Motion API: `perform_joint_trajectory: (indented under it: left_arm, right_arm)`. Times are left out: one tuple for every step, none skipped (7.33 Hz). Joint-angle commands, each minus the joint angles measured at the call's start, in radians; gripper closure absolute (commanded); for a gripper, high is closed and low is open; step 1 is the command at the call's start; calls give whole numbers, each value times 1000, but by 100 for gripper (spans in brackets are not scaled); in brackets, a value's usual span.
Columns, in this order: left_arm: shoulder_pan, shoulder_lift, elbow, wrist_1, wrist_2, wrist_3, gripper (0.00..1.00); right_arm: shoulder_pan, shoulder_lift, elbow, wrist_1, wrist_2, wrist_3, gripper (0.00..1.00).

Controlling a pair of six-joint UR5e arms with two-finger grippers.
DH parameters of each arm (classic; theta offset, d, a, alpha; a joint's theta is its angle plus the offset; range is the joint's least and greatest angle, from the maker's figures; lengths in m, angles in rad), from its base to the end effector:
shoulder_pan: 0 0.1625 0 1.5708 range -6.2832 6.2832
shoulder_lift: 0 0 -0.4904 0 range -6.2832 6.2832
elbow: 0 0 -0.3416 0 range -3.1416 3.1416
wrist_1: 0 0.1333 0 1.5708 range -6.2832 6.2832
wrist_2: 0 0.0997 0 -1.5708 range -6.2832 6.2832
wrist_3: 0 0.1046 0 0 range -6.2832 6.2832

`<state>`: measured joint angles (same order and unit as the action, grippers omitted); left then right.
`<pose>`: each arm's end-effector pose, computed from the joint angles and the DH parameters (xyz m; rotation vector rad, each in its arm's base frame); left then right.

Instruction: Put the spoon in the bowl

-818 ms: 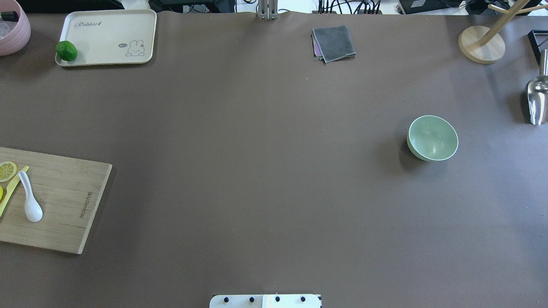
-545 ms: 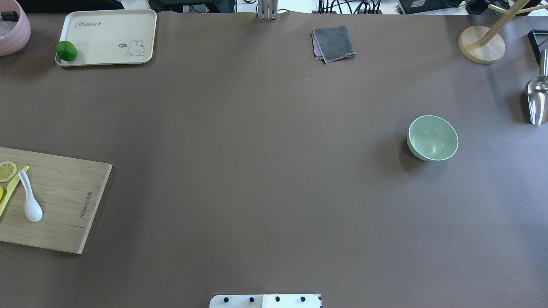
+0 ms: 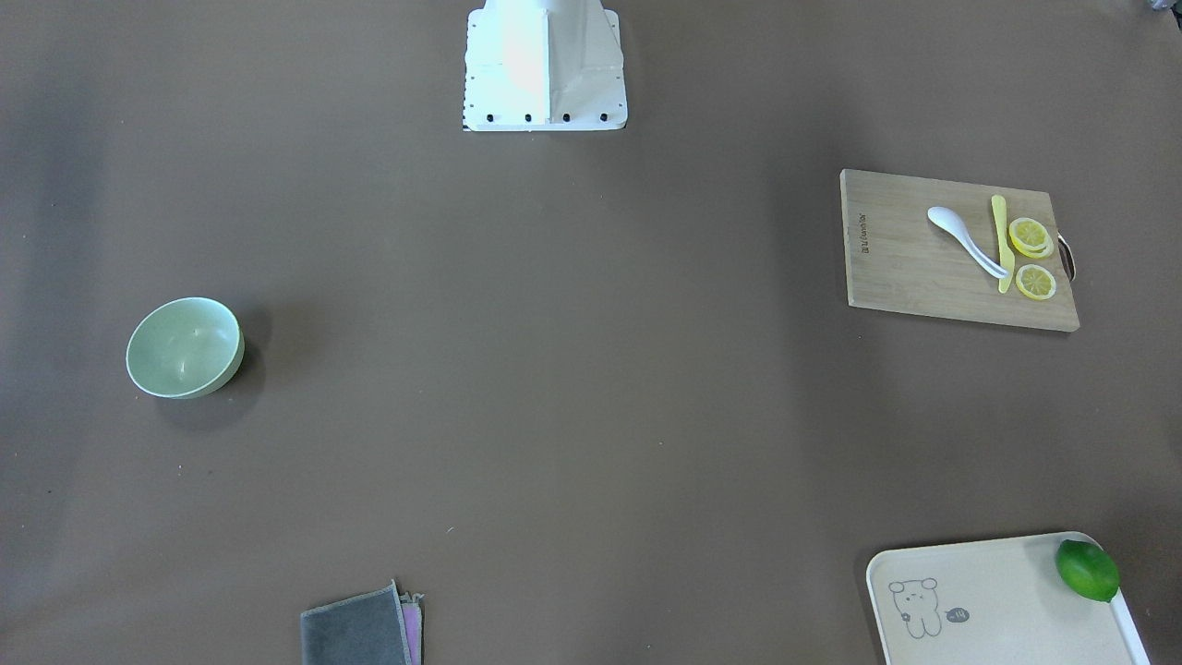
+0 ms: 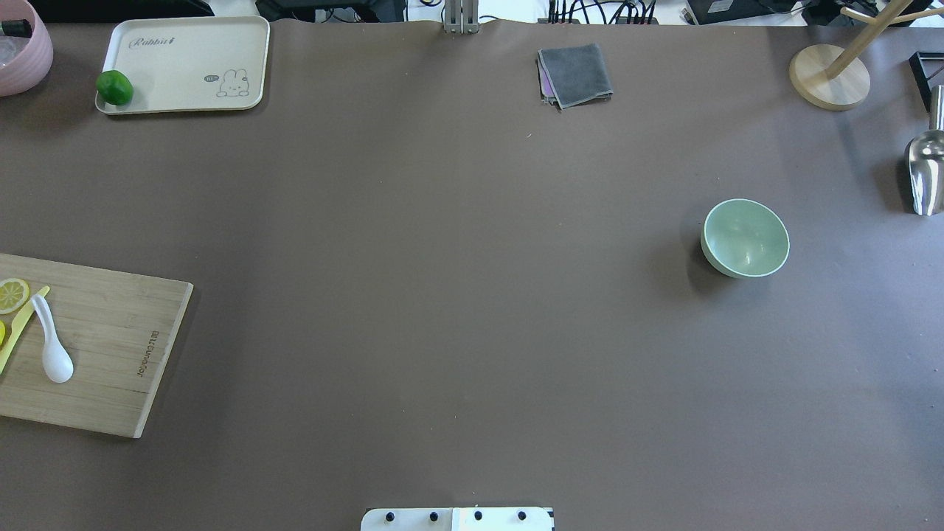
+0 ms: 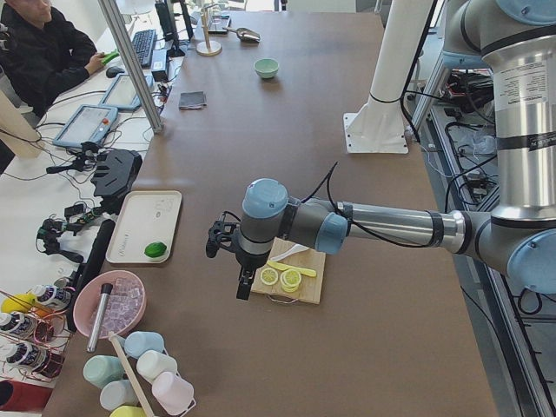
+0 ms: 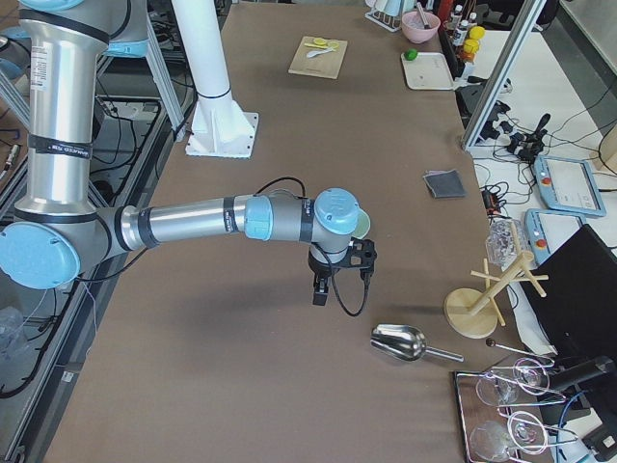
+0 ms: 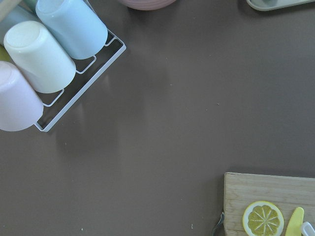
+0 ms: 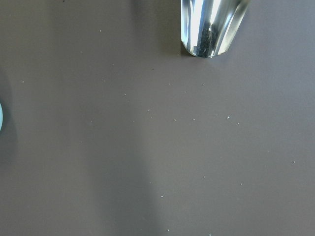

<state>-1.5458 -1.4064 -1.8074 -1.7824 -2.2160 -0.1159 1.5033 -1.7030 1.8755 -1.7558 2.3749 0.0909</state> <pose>-0.0609 -0.3812 0.6740 0.2280 0.6582 0.0044 0.0328 -0.3737 0.6638 -0.0754 -0.8007 0.0272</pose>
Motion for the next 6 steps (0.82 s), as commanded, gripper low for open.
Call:
perform_joint_trajectory:
  left_arm:
    - [0,1,5,0,1,1,1]
    - [0,1,3,0,1,-1,1]
    - [0,0,-4,-8,-4,4,1]
    - [0,1,5,-53,-5,5,1]
    - [0,1,20,-95,-4,1,1]
    - [0,1,14,-97,-5,-4,1]
  right_arm:
    - [0,2,8,1,1,0,0]
    - [0,2,11,1,1,0,0]
    - [0,6,14,1,1,0,0]
    - [0,11,14,1,-2,1,0]
    - [-2,43,30,1,-3,0,0]
    - [-14,99,39,1,-8,0,0]
